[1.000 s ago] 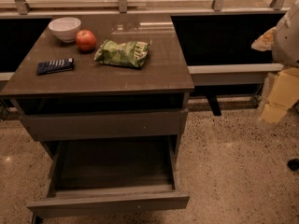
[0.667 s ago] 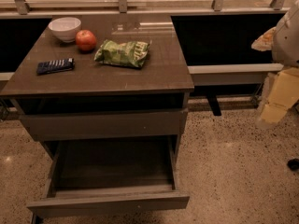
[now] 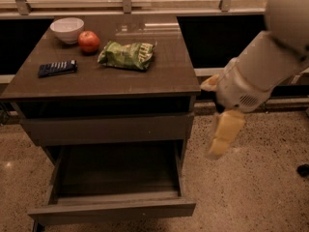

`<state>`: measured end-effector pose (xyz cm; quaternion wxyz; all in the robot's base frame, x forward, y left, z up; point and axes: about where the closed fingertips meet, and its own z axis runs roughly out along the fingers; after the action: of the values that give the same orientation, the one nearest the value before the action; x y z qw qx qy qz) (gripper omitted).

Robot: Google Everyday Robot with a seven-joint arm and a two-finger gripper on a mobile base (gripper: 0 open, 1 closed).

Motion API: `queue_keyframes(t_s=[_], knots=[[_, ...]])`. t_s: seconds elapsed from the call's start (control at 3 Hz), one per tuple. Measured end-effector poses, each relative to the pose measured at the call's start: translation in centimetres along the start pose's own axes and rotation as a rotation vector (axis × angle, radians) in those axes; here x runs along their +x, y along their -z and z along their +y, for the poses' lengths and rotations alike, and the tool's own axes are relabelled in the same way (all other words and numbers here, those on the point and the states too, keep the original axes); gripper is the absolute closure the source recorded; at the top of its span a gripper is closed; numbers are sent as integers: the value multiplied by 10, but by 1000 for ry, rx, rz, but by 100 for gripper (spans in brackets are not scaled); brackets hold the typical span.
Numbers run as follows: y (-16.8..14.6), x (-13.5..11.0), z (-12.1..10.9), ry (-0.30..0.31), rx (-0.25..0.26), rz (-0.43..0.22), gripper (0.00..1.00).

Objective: Close middle drawer

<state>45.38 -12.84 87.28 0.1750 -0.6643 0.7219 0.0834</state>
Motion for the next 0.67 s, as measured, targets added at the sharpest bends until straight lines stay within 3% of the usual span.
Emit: queue_keyframes(t_s=[0.33,0.67], knots=[[-84,-11,31,35,-86,-106,0],[-111,-7,44,34,-108,-108,0]])
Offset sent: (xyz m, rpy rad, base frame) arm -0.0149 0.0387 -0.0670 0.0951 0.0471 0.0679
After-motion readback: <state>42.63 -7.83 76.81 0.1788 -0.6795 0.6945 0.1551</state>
